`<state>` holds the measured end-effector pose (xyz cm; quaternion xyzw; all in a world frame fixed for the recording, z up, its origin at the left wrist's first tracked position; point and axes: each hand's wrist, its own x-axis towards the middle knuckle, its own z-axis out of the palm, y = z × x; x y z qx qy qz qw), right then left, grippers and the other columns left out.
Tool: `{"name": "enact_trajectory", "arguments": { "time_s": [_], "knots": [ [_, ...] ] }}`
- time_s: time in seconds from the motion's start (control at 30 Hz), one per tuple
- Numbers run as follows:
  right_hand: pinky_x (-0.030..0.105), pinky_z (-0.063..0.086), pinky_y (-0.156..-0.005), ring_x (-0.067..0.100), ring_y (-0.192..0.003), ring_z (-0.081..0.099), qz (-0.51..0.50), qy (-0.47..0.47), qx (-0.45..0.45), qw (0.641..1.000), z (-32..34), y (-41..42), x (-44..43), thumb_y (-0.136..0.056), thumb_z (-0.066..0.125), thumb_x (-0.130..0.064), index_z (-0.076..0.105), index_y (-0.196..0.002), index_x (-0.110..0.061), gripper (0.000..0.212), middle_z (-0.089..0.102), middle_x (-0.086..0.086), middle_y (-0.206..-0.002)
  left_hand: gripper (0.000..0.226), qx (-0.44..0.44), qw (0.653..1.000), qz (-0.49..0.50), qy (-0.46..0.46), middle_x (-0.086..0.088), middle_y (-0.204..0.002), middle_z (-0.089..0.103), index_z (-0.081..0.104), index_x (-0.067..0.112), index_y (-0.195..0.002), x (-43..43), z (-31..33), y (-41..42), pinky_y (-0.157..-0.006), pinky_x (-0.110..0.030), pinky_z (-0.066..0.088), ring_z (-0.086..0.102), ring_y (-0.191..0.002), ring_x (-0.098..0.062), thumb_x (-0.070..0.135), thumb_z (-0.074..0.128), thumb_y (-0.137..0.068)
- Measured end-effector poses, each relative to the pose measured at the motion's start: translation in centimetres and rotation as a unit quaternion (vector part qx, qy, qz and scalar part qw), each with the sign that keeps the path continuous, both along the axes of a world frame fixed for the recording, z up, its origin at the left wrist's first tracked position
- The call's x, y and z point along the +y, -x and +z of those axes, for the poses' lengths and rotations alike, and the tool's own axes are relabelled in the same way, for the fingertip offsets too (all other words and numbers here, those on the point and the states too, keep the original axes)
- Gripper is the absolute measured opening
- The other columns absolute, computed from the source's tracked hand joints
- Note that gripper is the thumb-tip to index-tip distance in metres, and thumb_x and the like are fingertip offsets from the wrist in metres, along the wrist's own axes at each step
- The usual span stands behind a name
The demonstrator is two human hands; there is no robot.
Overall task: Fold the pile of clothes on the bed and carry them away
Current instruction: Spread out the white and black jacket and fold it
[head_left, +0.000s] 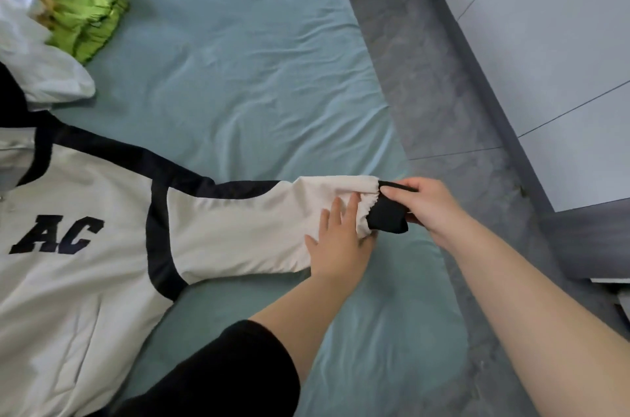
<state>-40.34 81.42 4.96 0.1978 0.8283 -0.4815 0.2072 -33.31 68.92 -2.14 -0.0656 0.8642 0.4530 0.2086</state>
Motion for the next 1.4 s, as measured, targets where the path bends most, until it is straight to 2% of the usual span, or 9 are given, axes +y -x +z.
{"name": "enact_trajectory", "arguments": {
  "time_s": [0.1, 0.23, 0.4, 0.57, 0.7, 0.8, 0.97, 1.17, 1.4],
  "knots": [
    [0.021, 0.050, -0.057, 0.011, -0.070, 0.066, -0.075, 0.087, -0.007, 0.993, -0.6, -0.7, -0.7, -0.088, 0.067, -0.034, 0.069, -0.084, -0.017, 0.018, 0.071, -0.001, -0.078, 0.062, 0.062, 0.986, 0.094, -0.120, 0.013, -0.149, 0.040, 0.031, 0.035, -0.146, -0.3, 0.5, -0.1, -0.103, -0.029, 0.035, 0.039, -0.133, -0.006, 0.029, 0.057, -0.090],
    [0.025, 0.045, -0.055, 0.014, -0.055, 0.063, -0.257, 0.215, -0.060, 0.940, -3.5, -3.7, -2.6, -0.098, 0.041, -0.049, 0.066, -0.094, -0.012, 0.044, 0.066, 0.003, -0.068, 0.037, 0.024, 0.971, 0.166, -0.169, 0.005, -0.108, 0.064, 0.055, 0.034, -0.121, -4.1, 0.5, 0.4, -0.078, -0.027, 0.045, 0.058, -0.091, -0.010, 0.022, 0.055, -0.087],
    [0.028, 0.043, -0.064, 0.020, -0.071, 0.068, -0.131, 0.280, -0.328, 0.893, -10.4, -12.3, -11.8, -0.088, 0.016, -0.073, 0.064, -0.100, -0.006, 0.083, 0.074, 0.010, -0.083, 0.016, 0.042, 0.960, 0.235, -0.143, 0.010, -0.092, 0.064, 0.059, 0.033, -0.096, -12.0, -0.6, 0.1, -0.069, -0.020, 0.042, 0.060, -0.086, -0.006, 0.023, 0.061, -0.083],
    [0.038, 0.049, -0.084, 0.021, -0.107, 0.066, -0.250, 0.467, -0.308, 0.790, -13.2, -15.9, -22.8, -0.075, 0.043, -0.078, 0.056, -0.123, -0.014, 0.080, 0.071, 0.006, -0.114, 0.011, -0.002, 0.928, 0.357, -0.105, 0.009, -0.079, 0.064, 0.058, 0.030, -0.094, -23.3, -2.1, -2.1, -0.060, -0.023, 0.045, 0.059, -0.072, -0.006, 0.026, 0.064, -0.086],
    [0.038, 0.047, -0.088, 0.022, -0.108, 0.059, -0.414, 0.498, -0.213, 0.732, -14.1, -15.6, -27.4, -0.076, 0.063, -0.062, 0.058, -0.119, -0.014, 0.064, 0.064, 0.009, -0.119, 0.017, -0.043, 0.907, 0.410, -0.086, 0.004, -0.077, 0.062, 0.055, 0.030, -0.077, -33.2, -3.0, -4.9, -0.058, -0.024, 0.043, 0.058, -0.072, -0.012, 0.033, 0.070, -0.084],
    [0.039, 0.051, -0.082, 0.023, -0.107, 0.061, -0.439, 0.486, -0.195, 0.730, -14.6, -16.2, -30.3, -0.082, 0.069, -0.042, 0.062, -0.114, -0.016, 0.042, 0.064, 0.008, -0.121, 0.017, -0.068, 0.885, 0.452, -0.087, 0.001, -0.069, 0.058, 0.058, 0.021, -0.077, -40.8, -4.1, -7.4, -0.059, -0.028, 0.043, 0.054, -0.065, -0.016, 0.028, 0.072, -0.084],
    [0.040, 0.051, -0.084, 0.024, -0.106, 0.062, -0.404, 0.475, -0.233, 0.746, -14.8, -18.2, -36.6, -0.085, 0.067, -0.021, 0.062, -0.112, -0.013, 0.028, 0.068, 0.009, -0.117, 0.020, -0.120, 0.860, 0.478, -0.132, -0.004, -0.089, 0.060, 0.052, 0.017, -0.107, -50.9, -5.6, -11.3, -0.069, -0.032, 0.051, 0.058, -0.073, -0.018, 0.008, 0.061, -0.092],
    [0.042, 0.053, -0.077, 0.028, -0.101, 0.066, -0.354, 0.458, -0.263, 0.772, -15.1, -18.6, -43.6, -0.090, 0.062, -0.013, 0.062, -0.112, -0.010, 0.022, 0.072, 0.012, -0.107, 0.010, -0.094, 0.861, 0.496, -0.065, -0.011, -0.083, 0.062, 0.062, 0.009, -0.097, -60.1, -5.6, -14.2, -0.066, -0.035, 0.049, 0.056, -0.067, -0.023, 0.011, 0.066, -0.088],
    [0.039, 0.053, -0.084, 0.024, -0.093, 0.066, -0.299, 0.426, -0.268, 0.811, -16.1, -18.2, -50.6, -0.093, 0.059, -0.011, 0.062, -0.104, -0.010, 0.012, 0.068, 0.008, -0.106, 0.020, -0.035, 0.841, 0.538, -0.052, -0.005, -0.094, 0.067, 0.062, 0.016, -0.106, -66.7, -5.3, -15.3, -0.090, -0.040, 0.053, 0.063, -0.086, -0.024, 0.013, 0.067, -0.088]
  ]
}}
